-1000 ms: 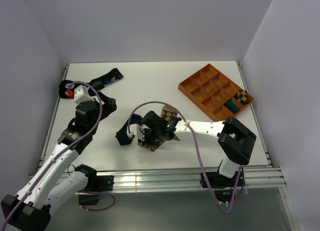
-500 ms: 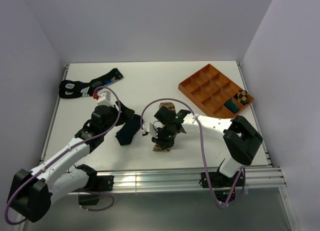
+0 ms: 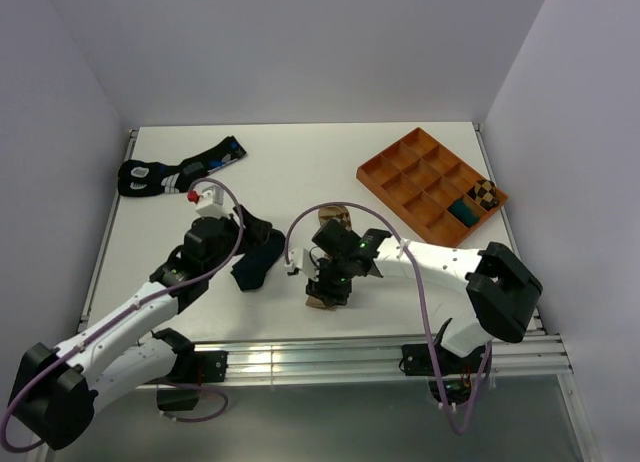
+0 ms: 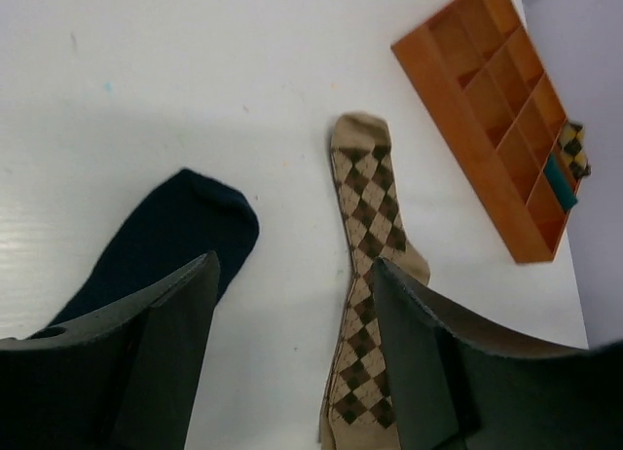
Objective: Roll the socks
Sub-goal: Roll the sock at the center of the board.
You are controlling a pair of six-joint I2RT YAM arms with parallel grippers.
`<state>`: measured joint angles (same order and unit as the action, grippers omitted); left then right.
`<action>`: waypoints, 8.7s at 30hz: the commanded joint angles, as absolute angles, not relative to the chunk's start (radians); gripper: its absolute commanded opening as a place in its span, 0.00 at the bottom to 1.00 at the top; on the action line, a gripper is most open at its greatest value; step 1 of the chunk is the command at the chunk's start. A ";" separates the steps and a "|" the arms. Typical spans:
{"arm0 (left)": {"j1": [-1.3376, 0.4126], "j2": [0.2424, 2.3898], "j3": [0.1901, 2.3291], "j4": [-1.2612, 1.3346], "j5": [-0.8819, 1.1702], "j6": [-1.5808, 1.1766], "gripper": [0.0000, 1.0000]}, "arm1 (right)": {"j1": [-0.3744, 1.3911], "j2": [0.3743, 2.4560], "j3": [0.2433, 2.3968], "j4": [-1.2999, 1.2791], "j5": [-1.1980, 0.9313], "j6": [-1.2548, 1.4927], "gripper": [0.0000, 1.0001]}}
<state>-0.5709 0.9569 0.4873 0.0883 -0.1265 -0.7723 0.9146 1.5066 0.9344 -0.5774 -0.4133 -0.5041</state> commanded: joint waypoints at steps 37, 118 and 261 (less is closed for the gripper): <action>-0.560 0.885 0.692 -0.058 -0.319 -0.764 0.71 | 1.013 1.666 0.934 -0.456 -0.218 -0.374 0.35; -0.871 1.805 0.407 1.250 0.520 -0.586 0.51 | 0.459 2.056 1.292 -1.183 -0.999 -0.818 0.16; -0.798 2.000 1.121 -0.238 0.624 -0.893 0.00 | 0.793 1.235 0.523 -0.238 -0.293 -0.896 0.47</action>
